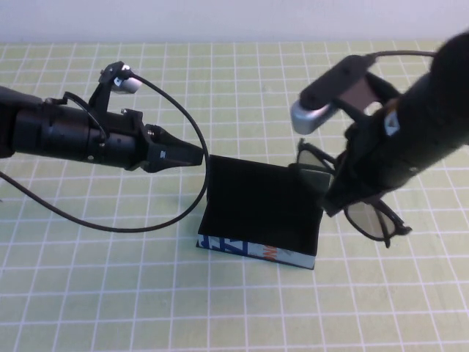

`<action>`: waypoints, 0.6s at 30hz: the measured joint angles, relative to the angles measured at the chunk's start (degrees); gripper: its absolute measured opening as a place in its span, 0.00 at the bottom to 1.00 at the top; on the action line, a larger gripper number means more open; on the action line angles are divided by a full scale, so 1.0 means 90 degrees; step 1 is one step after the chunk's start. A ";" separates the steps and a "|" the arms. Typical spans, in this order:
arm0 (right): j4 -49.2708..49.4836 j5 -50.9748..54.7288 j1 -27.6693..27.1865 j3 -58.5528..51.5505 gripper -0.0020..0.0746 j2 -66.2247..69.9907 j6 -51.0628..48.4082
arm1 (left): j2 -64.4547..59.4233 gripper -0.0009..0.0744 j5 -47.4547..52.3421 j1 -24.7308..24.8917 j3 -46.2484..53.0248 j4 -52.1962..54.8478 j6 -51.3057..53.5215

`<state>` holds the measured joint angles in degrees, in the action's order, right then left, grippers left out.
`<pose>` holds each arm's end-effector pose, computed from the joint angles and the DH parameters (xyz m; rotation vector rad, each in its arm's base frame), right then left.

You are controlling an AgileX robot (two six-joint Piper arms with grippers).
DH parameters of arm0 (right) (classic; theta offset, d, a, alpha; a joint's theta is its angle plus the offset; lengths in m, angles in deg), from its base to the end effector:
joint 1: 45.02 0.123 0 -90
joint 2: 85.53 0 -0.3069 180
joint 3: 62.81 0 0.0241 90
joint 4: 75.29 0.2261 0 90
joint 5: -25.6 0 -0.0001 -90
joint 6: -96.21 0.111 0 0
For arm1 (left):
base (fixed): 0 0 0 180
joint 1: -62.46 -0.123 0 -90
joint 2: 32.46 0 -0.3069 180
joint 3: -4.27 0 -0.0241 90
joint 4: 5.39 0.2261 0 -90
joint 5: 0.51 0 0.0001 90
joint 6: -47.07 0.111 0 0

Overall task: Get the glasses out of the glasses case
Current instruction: Place the glasses on the table

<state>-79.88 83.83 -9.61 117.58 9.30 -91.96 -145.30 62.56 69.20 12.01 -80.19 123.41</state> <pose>0.2522 0.1700 0.3370 -1.0189 2.4568 0.0509 0.3424 -0.1367 0.2637 0.8241 2.1097 -1.2092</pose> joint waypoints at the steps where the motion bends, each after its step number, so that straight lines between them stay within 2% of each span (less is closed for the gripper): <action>1: -0.0016 -0.0196 -0.0111 -0.0298 0.05 -0.0202 0.0313 | 0.0026 0.01 0.0000 0.0000 0.0000 0.0012 -0.0035; 5: 0.0015 -0.0775 -0.0739 -0.1337 0.05 -0.0676 0.1230 | 0.0142 0.01 -0.0073 0.0000 0.0000 0.0045 -0.0185; 10: 0.0661 -0.1470 -0.1480 -0.2057 0.05 -0.0567 0.1451 | 0.0429 0.01 -0.0139 0.0000 0.0000 0.0167 -0.0342; 18: 0.0982 -0.2326 -0.1788 -0.2146 0.05 0.0439 0.1465 | 0.1362 0.01 -0.0569 0.0000 0.0325 0.0788 -0.0820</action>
<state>-71.04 62.90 -25.71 98.27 13.25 -78.77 -133.04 57.44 69.20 14.93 -73.10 116.04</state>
